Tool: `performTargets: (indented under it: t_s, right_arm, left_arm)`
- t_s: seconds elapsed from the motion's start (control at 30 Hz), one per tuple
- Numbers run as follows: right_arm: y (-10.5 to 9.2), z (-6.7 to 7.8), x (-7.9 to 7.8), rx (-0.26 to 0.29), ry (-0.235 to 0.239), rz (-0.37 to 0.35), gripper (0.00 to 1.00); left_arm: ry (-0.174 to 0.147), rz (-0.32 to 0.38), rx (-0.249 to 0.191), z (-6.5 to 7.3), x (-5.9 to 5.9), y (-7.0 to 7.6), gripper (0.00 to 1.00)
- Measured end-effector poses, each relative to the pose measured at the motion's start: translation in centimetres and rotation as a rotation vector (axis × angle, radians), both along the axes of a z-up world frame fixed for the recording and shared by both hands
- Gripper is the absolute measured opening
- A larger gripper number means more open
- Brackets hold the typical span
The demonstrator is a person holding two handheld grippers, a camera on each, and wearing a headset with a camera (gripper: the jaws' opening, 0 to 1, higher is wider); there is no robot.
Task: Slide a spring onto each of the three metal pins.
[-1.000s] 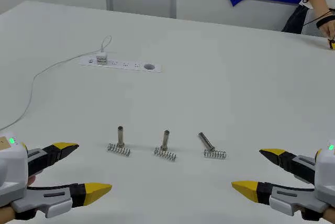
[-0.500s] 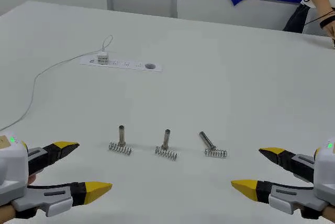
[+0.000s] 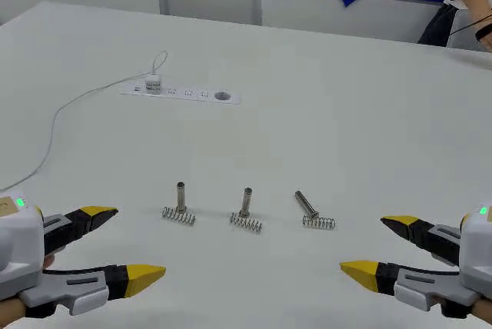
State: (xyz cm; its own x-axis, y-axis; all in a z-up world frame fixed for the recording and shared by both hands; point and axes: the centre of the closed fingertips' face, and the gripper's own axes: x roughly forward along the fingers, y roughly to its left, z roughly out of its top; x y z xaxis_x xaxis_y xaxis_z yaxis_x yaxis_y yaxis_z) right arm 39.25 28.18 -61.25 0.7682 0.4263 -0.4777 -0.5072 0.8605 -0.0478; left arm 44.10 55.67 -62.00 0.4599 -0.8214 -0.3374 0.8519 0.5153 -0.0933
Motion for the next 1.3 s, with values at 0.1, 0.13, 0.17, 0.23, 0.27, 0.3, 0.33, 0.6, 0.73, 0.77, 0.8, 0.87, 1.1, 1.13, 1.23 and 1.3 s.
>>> performTargets:
  t_s: [0.1, 0.13, 0.17, 0.23, 0.27, 0.3, 0.33, 0.6, 0.73, 0.77, 0.8, 0.87, 1.1, 1.13, 1.23, 1.3]
  right_arm:
    - [-0.1, 0.1, 0.0, 0.004, 0.0, -0.009, 0.64]
    - [-0.2, 0.1, 0.0, 0.005, 0.003, -0.012, 0.64]
    - [-0.2, 0.1, 0.0, 0.003, 0.004, -0.013, 0.64]
    - [-0.3, 0.2, 0.1, -0.001, 0.007, -0.014, 0.63]
    - [-0.3, 0.2, 0.1, -0.003, 0.009, -0.015, 0.63]
    - [-0.3, 0.2, 0.1, -0.003, 0.009, -0.016, 0.63]
    - [-0.3, 0.3, 0.2, -0.003, 0.009, -0.016, 0.63]
    - [-0.2, 0.7, 1.2, -0.022, 0.02, -0.017, 0.58]
    - [0.2, 1.3, 2.1, -0.019, 0.018, -0.02, 0.56]
    - [0.3, 1.3, 2.3, -0.021, 0.018, -0.019, 0.56]
    - [0.4, 1.3, 2.6, -0.029, 0.02, -0.014, 0.55]
    - [0.6, 1.3, 3.0, -0.035, 0.022, -0.009, 0.54]
    - [0.9, 1.6, 4.8, -0.039, 0.042, -0.012, 0.48]
    - [1.0, 1.6, 5.1, -0.038, 0.047, -0.012, 0.48]
    - [1.2, 1.5, 5.9, -0.056, 0.067, -0.004, 0.45]
    - [1.4, 1.6, 6.5, -0.057, 0.074, -0.002, 0.43]
  left_arm:
    - [0.002, -0.002, 0.001, -0.1, -0.1, 0.0, 0.76]
    - [0.002, -0.002, 0.0, -0.1, 0.0, 0.0, 0.75]
    - [0.002, -0.002, -0.002, -0.1, 0.0, 0.0, 0.75]
    - [0.002, -0.001, -0.003, -0.1, 0.1, 0.1, 0.75]
    - [0.002, 0.0, -0.004, -0.1, 0.1, 0.0, 0.75]
    - [0.003, -0.001, -0.006, -0.1, 0.1, 0.0, 0.75]
    - [0.003, -0.001, -0.007, -0.1, 0.1, 0.0, 0.75]
    - [0.003, -0.003, -0.011, -0.3, 0.3, 0.1, 0.75]
    - [0.004, -0.001, -0.014, -0.2, 0.3, 0.1, 0.75]
    - [0.003, -0.002, -0.014, -0.2, 0.3, 0.1, 0.75]
    - [0.003, -0.003, -0.013, -0.2, 0.3, 0.2, 0.75]
    - [0.004, -0.002, -0.012, -0.3, 0.3, 0.2, 0.75]
    - [0.008, 0.0, -0.008, -0.4, 0.2, 0.2, 0.75]
    - [0.007, 0.0, -0.007, -0.4, 0.2, 0.2, 0.74]
    - [0.008, 0.004, -0.007, -0.3, 0.2, 0.2, 0.74]
    - [0.01, 0.004, -0.004, -0.4, 0.2, 0.2, 0.74]
